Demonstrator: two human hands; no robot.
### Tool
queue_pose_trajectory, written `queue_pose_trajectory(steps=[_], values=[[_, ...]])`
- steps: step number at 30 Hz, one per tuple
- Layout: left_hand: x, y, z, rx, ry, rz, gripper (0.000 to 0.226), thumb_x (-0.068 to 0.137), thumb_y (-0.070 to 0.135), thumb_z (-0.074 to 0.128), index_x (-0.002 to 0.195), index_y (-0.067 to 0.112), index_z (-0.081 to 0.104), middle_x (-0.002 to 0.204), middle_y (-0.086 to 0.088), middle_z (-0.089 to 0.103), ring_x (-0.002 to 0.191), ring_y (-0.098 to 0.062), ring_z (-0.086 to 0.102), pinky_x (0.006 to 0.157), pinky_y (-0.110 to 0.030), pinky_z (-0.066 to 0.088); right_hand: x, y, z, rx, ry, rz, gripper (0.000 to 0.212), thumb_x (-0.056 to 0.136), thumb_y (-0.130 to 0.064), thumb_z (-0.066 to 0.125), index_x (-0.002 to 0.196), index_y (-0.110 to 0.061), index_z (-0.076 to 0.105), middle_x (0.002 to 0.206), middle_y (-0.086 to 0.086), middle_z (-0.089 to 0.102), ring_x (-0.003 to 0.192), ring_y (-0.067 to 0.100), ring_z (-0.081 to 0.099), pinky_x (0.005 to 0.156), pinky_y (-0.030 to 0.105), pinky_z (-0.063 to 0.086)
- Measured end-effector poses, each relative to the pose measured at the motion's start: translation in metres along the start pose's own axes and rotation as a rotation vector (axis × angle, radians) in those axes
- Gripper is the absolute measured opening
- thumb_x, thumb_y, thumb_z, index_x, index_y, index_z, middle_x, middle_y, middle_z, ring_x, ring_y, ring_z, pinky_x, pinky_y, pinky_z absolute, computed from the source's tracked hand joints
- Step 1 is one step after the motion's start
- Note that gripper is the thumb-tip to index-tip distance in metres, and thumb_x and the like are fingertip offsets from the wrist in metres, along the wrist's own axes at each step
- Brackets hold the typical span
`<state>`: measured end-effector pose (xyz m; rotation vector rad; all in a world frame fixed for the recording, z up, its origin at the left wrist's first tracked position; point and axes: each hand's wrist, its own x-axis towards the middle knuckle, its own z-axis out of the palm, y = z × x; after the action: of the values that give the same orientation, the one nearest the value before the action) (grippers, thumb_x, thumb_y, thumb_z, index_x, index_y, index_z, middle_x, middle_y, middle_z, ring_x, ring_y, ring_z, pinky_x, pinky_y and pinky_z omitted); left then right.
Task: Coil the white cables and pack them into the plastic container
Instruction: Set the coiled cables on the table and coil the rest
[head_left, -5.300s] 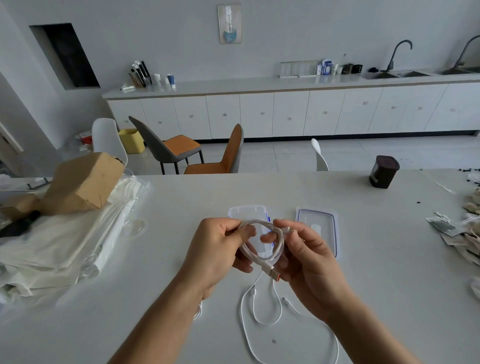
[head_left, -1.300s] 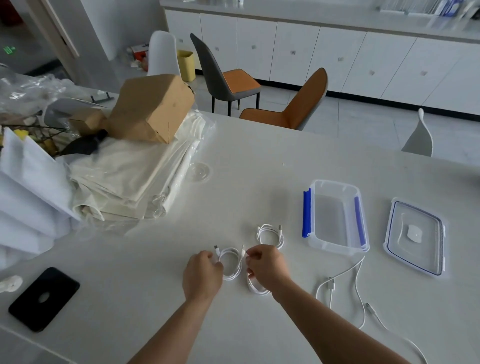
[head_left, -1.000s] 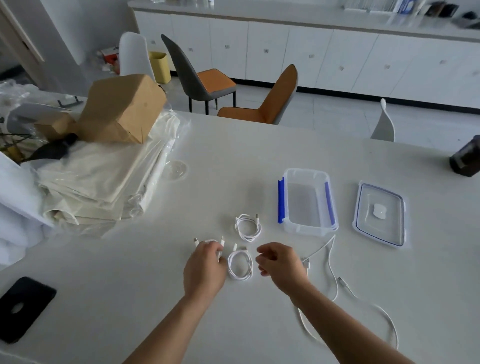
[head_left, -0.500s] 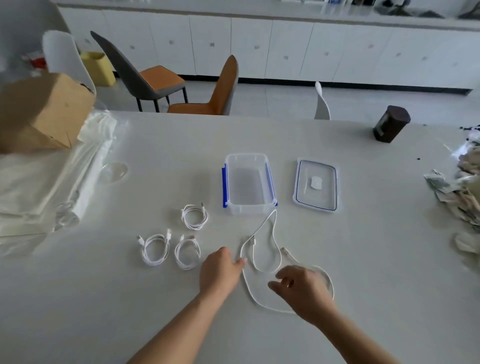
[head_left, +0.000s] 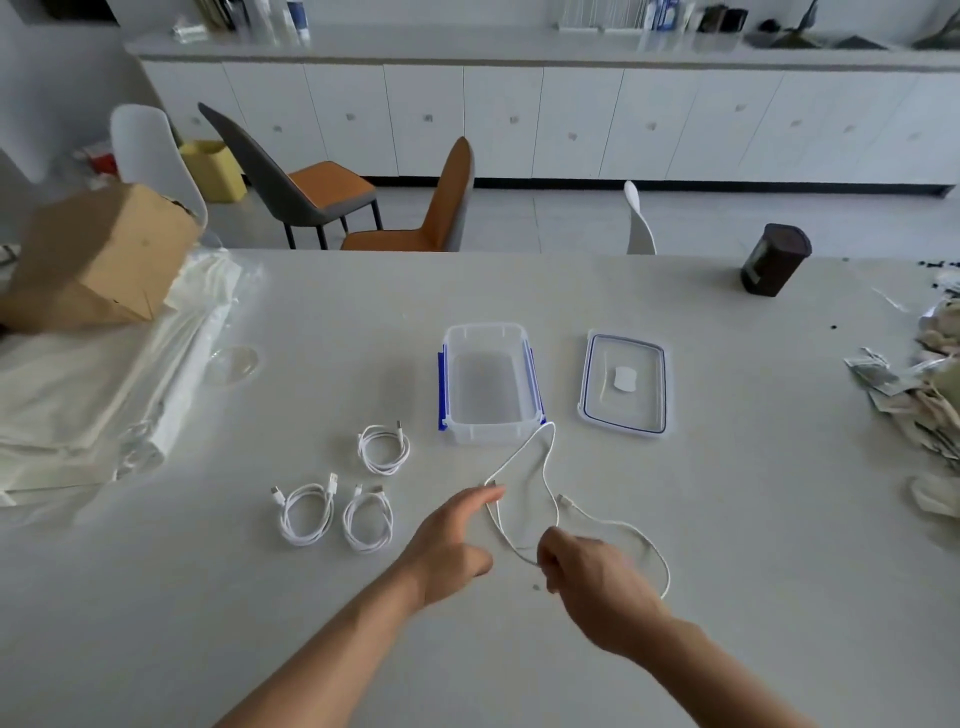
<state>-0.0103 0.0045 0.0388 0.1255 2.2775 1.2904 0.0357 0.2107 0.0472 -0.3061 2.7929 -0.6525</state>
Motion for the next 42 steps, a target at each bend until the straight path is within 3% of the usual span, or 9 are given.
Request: queue_pose_trajectory(steps=[4, 11, 20, 24, 28, 32, 36, 40, 42], values=[[-0.005, 0.036, -0.012, 0.143, -0.18, 0.084, 0.092, 0.063, 0.013, 0.061, 0.142, 0.053, 0.036, 0.161, 0.018, 0.023, 0.15, -0.006, 0.007, 0.118, -0.036, 0.028, -0.009, -0.017, -0.068, 0.152, 0.037, -0.073, 0.01, 0.089, -0.028, 0.061, 0.099, -0.029, 0.065, 0.083, -0.01, 0.064, 0.072, 0.009, 0.056, 0.068, 0.023, 0.047], [-0.01, 0.088, -0.018, -0.187, -0.263, 0.346, 0.014, 0.092, 0.017, 0.066, 0.099, 0.006, 0.073, 0.103, -0.009, 0.076, 0.102, -0.013, 0.069, 0.103, -0.038, 0.048, -0.003, -0.065, -0.175, 0.338, 0.341, -0.3, 0.009, 0.091, -0.013, 0.067, 0.087, -0.021, 0.069, 0.077, -0.014, 0.069, 0.071, 0.007, 0.064, 0.066, 0.019, 0.05], [-0.012, 0.086, -0.034, -0.419, -0.295, 0.305, 0.03, 0.098, 0.032, 0.051, 0.083, 0.008, 0.063, 0.075, -0.019, 0.07, 0.075, -0.034, 0.069, 0.078, -0.034, 0.053, 0.055, -0.047, -0.288, 0.493, 1.072, -0.053, 0.009, 0.084, -0.031, 0.057, 0.081, -0.03, 0.065, 0.071, -0.013, 0.062, 0.07, 0.02, 0.058, 0.067, 0.037, 0.046], [-0.023, 0.088, -0.043, -0.715, -0.35, 0.287, 0.035, 0.099, 0.035, 0.047, 0.084, 0.006, 0.06, 0.057, -0.013, 0.059, 0.052, -0.027, 0.06, 0.076, -0.046, 0.055, 0.07, 0.0, -0.252, 0.042, 0.687, 0.264, 0.022, 0.088, -0.019, 0.063, 0.108, -0.017, 0.068, 0.107, 0.014, 0.067, 0.102, 0.035, 0.063, 0.087, 0.044, 0.052], [-0.029, 0.109, -0.05, -0.733, -0.366, 0.29, 0.038, 0.099, 0.037, 0.045, 0.088, 0.005, 0.063, 0.05, -0.006, 0.046, 0.04, -0.016, 0.037, 0.056, -0.036, 0.055, 0.052, -0.02, -0.168, -0.023, 0.333, -0.134, 0.09, 0.078, -0.024, 0.079, 0.151, -0.036, 0.028, 0.164, 0.004, 0.016, 0.148, 0.026, 0.023, 0.116, 0.042, 0.03], [-0.029, 0.118, -0.049, -0.668, -0.315, 0.225, 0.042, 0.101, 0.038, 0.043, 0.088, 0.005, 0.065, 0.05, -0.009, 0.046, 0.039, -0.018, 0.031, 0.047, -0.03, 0.048, 0.036, -0.051, -0.128, -0.027, 0.257, -0.272, 0.082, 0.078, -0.012, 0.07, 0.145, -0.039, 0.031, 0.157, -0.005, 0.024, 0.144, 0.017, 0.029, 0.11, 0.028, 0.031], [-0.026, 0.11, -0.054, -0.745, -0.166, 0.149, 0.042, 0.094, 0.045, 0.05, 0.082, 0.007, 0.065, 0.048, -0.008, 0.046, 0.038, -0.019, 0.027, 0.043, -0.027, 0.041, 0.022, -0.063, -0.136, 0.057, 0.643, 0.051, 0.02, 0.07, -0.007, 0.063, 0.077, -0.023, 0.053, 0.079, -0.006, 0.059, 0.072, 0.026, 0.056, 0.061, 0.035, 0.048], [-0.032, 0.111, -0.057, -0.667, -0.247, 0.138, 0.041, 0.101, 0.037, 0.045, 0.081, 0.008, 0.064, 0.052, -0.01, 0.053, 0.035, -0.02, 0.036, 0.042, -0.027, 0.046, 0.021, -0.076, -0.132, -0.185, 0.361, -0.426, 0.057, 0.085, -0.006, 0.062, 0.135, -0.03, 0.049, 0.14, -0.007, 0.05, 0.133, 0.02, 0.042, 0.111, 0.03, 0.035], [-0.037, 0.115, -0.056, -0.661, -0.298, 0.115, 0.04, 0.102, 0.033, 0.043, 0.078, 0.008, 0.062, 0.051, -0.011, 0.055, 0.034, -0.02, 0.044, 0.047, -0.031, 0.051, 0.032, -0.08, -0.133, -0.162, 0.095, -0.379, 0.063, 0.095, -0.009, 0.054, 0.148, -0.036, 0.033, 0.138, -0.009, 0.056, 0.133, 0.016, 0.045, 0.118, 0.028, 0.024]])
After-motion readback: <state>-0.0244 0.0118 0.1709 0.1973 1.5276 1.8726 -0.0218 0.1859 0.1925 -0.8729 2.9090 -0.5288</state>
